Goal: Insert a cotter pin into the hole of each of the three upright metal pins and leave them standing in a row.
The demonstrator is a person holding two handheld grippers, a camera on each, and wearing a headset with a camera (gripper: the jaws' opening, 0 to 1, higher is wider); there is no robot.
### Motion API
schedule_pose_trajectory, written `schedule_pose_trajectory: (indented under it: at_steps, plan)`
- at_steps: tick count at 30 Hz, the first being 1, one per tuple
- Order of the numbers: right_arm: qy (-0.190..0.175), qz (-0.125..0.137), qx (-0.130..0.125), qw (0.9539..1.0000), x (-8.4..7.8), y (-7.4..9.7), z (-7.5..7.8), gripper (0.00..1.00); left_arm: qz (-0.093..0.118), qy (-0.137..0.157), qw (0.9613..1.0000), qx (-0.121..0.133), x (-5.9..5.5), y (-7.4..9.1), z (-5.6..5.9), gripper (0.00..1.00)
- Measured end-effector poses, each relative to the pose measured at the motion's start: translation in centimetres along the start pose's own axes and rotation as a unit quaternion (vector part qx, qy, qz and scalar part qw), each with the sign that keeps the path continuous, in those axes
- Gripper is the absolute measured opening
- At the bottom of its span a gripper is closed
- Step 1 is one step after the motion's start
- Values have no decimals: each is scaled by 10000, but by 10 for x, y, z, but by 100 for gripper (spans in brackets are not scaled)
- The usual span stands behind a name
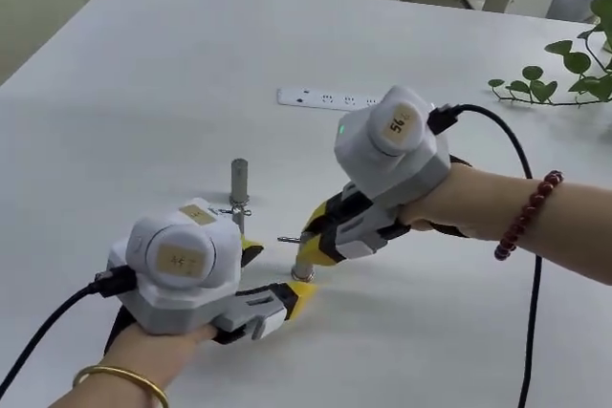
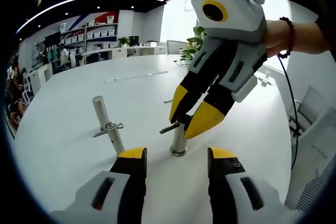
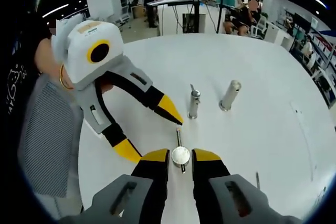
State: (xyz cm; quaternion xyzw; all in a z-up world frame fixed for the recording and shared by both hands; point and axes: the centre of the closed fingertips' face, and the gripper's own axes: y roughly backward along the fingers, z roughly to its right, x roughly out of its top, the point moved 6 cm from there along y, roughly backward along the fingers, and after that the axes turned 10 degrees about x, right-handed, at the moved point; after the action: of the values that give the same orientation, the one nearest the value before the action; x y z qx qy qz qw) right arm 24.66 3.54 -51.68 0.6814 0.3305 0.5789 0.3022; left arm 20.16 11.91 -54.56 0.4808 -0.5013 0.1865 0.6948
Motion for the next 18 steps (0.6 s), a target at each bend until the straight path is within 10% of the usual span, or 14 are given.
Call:
schedule_pose_trajectory:
  at_steps: [18]
  plan:
    - [-126, 133, -25, 9998, 0, -2, 1, 8, 75, 251, 9995, 184, 4, 22, -8, 55]
